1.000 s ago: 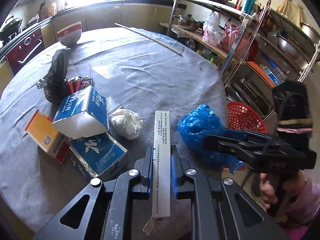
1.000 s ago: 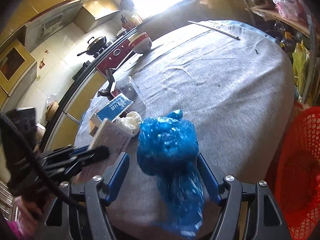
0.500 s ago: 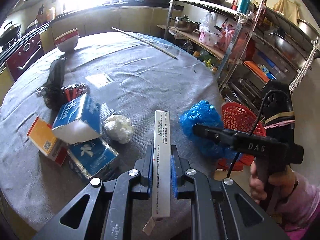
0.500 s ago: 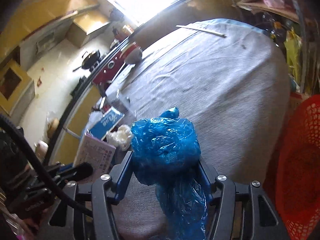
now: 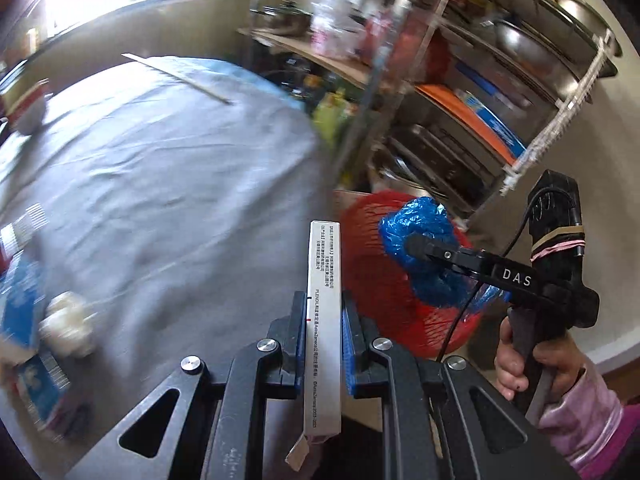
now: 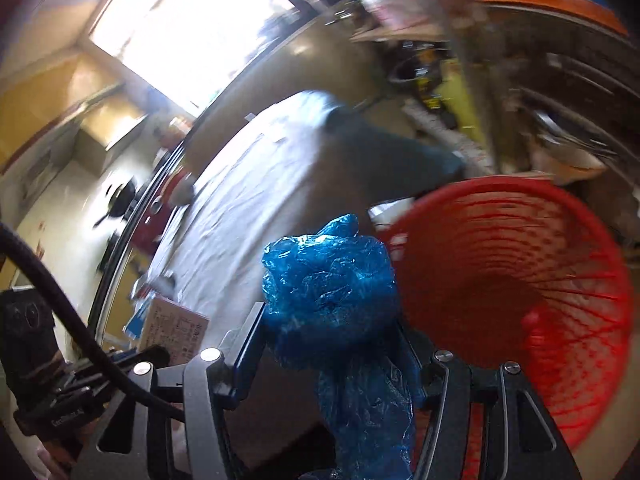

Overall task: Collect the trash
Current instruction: 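Carry both items to the red basket and open both tools over it, then grasp the blue milk carton with the right tool while the left grasps the orange medicine box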

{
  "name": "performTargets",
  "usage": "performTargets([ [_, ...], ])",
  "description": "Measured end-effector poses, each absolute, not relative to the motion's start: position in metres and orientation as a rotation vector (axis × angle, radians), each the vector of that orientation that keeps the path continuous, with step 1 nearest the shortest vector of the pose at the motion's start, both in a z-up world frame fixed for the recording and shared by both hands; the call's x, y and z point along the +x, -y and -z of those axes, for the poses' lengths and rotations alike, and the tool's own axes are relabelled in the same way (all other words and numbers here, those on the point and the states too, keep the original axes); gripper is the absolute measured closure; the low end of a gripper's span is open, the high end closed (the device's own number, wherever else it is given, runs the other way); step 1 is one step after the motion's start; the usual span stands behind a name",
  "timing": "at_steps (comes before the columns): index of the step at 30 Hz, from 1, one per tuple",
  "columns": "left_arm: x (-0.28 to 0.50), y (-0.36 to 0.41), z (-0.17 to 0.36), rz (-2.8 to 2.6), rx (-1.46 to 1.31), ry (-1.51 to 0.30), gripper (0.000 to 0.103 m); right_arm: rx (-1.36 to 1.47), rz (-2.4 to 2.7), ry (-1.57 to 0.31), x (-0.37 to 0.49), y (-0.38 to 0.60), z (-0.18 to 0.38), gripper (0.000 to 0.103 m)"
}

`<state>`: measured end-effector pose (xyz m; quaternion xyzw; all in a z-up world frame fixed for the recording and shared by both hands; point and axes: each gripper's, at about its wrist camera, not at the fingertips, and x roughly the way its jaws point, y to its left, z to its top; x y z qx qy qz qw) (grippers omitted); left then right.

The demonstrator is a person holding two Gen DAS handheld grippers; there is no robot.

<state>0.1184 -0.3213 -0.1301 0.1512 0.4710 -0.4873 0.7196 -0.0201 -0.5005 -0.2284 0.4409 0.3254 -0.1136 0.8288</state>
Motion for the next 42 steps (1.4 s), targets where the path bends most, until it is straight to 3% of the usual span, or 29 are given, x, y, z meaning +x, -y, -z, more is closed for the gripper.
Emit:
performTargets([
  [7,0.097,0.392,0.137,1.198,0.324,-1.063,0.085,1.034,0.354,-0.64,-0.07,0.543,0.236,0.036],
  [9,0.09,0.406,0.136,1.236,0.335,-1.063,0.072,1.056,0.376,-0.612,-0.081,0.55,0.235,0.034],
  [10,0.087,0.412,0.134,1.234,0.342,-1.055,0.056,1.061,0.379,-0.601,-0.085,0.551,0.235,0.034],
  [11,0.086,0.412,0.132,1.23,0.338,-1.033,0.046,1.062,0.381,-0.586,-0.089,0.553,0.233,0.033],
  [12,0.085,0.412,0.13,1.228,0.333,-1.013,0.043,1.054,0.383,-0.572,-0.091,0.554,0.231,0.031],
  [26,0.1,0.31,0.106,0.948,0.388,-0.913,0.042,0.897,0.263,-0.598,-0.046,0.505,0.205,0.03],
  [42,0.167,0.071,0.104,0.44,0.133,-0.913,0.039,0.697,-0.065,-0.769,0.049,0.374,0.179,0.03],
])
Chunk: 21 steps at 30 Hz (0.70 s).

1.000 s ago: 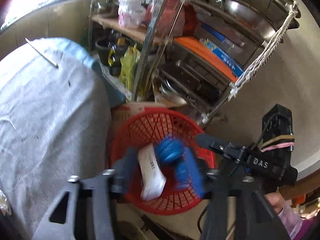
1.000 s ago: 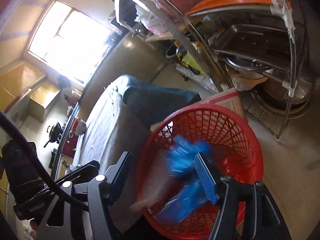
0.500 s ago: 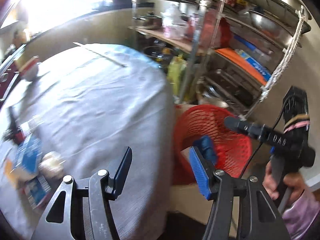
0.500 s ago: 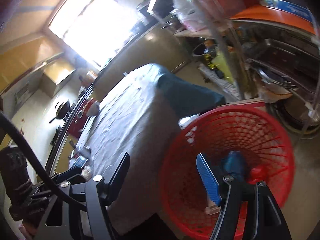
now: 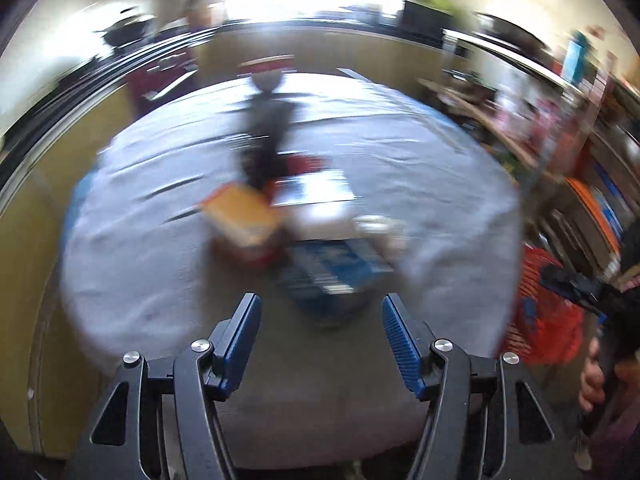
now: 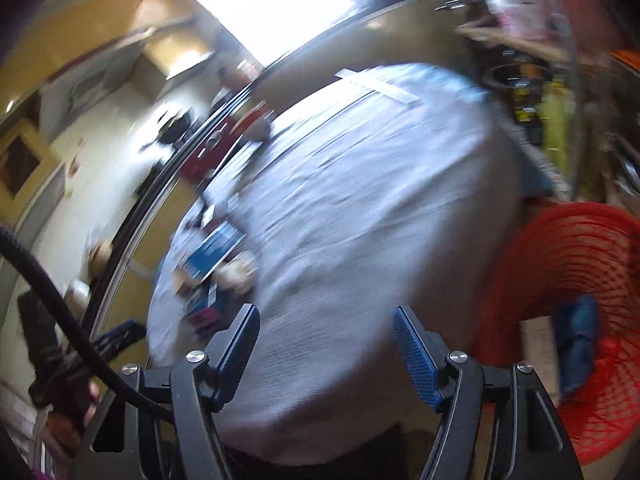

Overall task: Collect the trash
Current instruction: 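Grasp the blue milk carton with the right tool while the left grasps the orange medicine box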

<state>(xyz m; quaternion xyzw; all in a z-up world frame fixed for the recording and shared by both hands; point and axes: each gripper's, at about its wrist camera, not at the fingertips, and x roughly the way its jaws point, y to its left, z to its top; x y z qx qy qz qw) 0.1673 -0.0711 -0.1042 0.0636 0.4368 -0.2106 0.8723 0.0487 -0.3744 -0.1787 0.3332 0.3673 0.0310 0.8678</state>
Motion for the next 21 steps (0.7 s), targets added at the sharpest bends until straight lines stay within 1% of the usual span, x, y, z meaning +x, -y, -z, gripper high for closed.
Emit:
performTargets([
  [4,0.186,0.03,0.113,0.335,0.063,-0.934,0.039,0.617,-0.209,-0.823,0.079,0.321,0.172,0.03],
  [8,0.205,0.008,0.115,0.313,-0.01,-0.958,0.039,0.529,-0.317,-0.866,0.11,0.269,0.167,0.03],
  [10,0.222,0.0,0.115,0.326,-0.058,-0.979,0.036,0.508,-0.337,-0.894,0.126,0.251,0.17,0.03],
  [15,0.266,0.004,0.115,0.348,-0.159,-1.033,0.033,0.505,-0.342,-0.936,0.155,0.225,0.181,0.029],
  [21,0.32,0.024,0.136,0.312,-0.276,-1.145,0.033,0.378,-0.306,-0.95,0.172,0.202,0.183,0.028],
])
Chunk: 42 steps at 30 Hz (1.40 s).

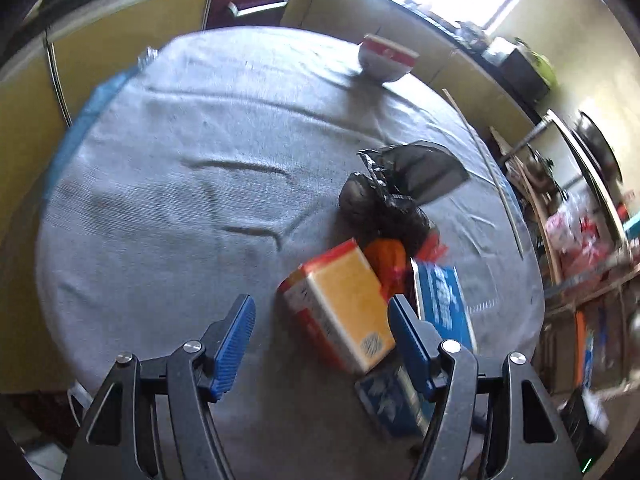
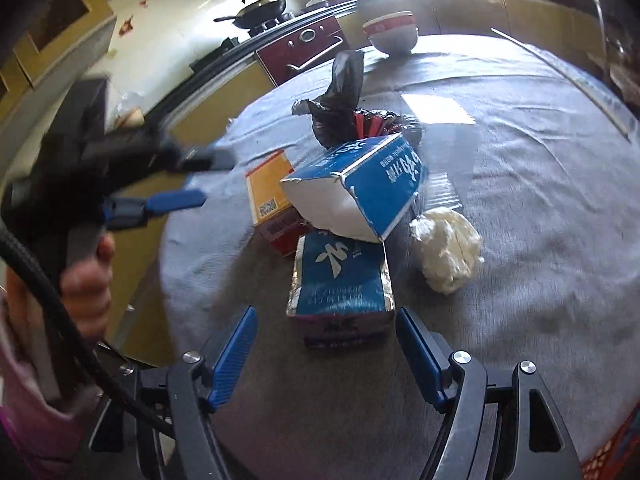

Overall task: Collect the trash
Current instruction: 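Grasp the blue milk carton with the right tool while the left grasps the orange medicine box, then carry the blue carton with the right tool into the red basket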

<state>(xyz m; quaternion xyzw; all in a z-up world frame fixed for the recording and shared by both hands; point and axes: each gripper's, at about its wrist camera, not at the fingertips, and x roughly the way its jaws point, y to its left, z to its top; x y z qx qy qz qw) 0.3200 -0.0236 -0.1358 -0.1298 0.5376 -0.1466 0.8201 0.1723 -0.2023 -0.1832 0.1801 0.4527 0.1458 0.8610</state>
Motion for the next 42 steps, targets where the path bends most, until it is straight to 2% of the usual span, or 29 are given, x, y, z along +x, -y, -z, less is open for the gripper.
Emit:
performTargets([
  [8,0.348,0.056,0.153,0.266,-0.302,-1.222,0.034,0.353,-0.283,-0.942,0.189,0.192,0.188,0.03],
  [9,0.349,0.058,0.156,0.25,-0.294,-1.229,0.034,0.352,-0.281,-0.941,0.189,0.191,0.189,0.041],
  [10,0.349,0.057,0.158,0.243,-0.294,-1.23,0.034,0.346,-0.277,-0.941,0.19,0.191,0.19,0.044],
  [25,0.329,0.031,0.167,0.249,-0.315,-1.239,0.045,0.317,-0.351,-0.905,0.165,0.183,0.182,0.044],
  [39,0.268,0.008,0.156,0.294,-0.174,-1.282,0.047,0.282,-0.352,-0.869,0.129,0.178,0.172,0.044],
  [42,0.257,0.019,0.156,0.368,-0.096,-1.302,0.044,0.275,-0.314,-0.864,0.12,0.187,0.173,0.044],
])
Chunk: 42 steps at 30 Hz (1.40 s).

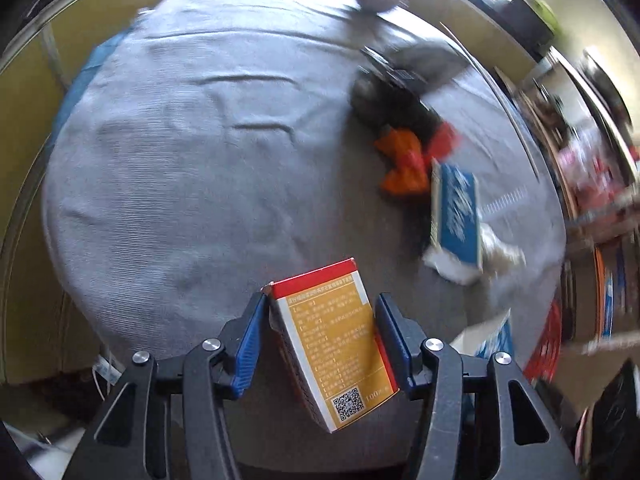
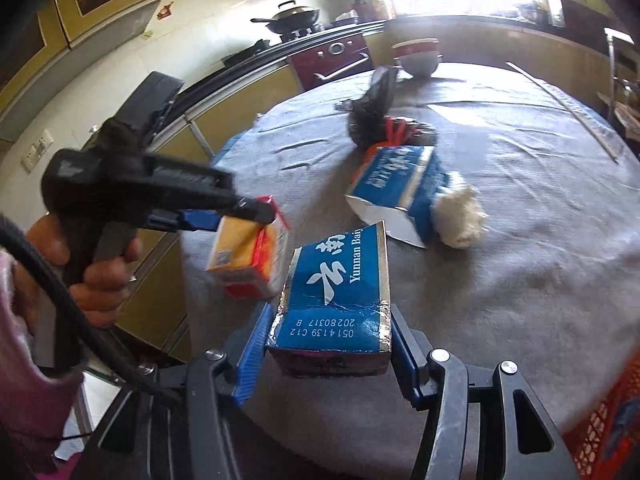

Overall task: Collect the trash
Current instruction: 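Carry the blue carton with the right tool into the red basket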

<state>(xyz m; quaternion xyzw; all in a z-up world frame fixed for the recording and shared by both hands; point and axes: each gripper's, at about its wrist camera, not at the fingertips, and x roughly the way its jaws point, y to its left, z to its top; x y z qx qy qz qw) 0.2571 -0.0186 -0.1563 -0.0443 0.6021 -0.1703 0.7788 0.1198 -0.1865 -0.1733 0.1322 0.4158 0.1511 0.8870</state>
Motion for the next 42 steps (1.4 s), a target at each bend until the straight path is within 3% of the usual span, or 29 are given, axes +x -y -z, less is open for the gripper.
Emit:
performTargets([
  [14,0.222,0.029,0.143,0.345,-0.052,-1.269,0.036,0.314,-0.207,-0.939,0.118,0.219,0.196,0.042],
  [22,0.214,0.026,0.15,0.294,-0.055,-1.249,0.037,0.327,-0.213,-0.952,0.119,0.22,0.199,0.034],
  [25,0.213,0.028,0.148,0.314,-0.054,-1.234,0.049,0.341,-0.207,-0.951,0.119,0.224,0.199,0.032],
  [27,0.211,0.03,0.147,0.317,-0.039,-1.225,0.049,0.354,-0.207,-0.954,0.12,0.226,0.2,0.032],
  [34,0.207,0.031,0.144,0.329,-0.018,-1.198,0.05,0.385,-0.203,-0.957,0.119,0.231,0.204,0.032],
  [37,0.203,0.035,0.14,0.347,-0.011,-1.188,0.05,0.359,-0.212,-0.936,0.118,0.228,0.202,0.044],
  [42,0.196,0.046,0.129,0.383,0.014,-1.168,0.05,0.357,-0.214,-0.896,0.115,0.23,0.198,0.044],
])
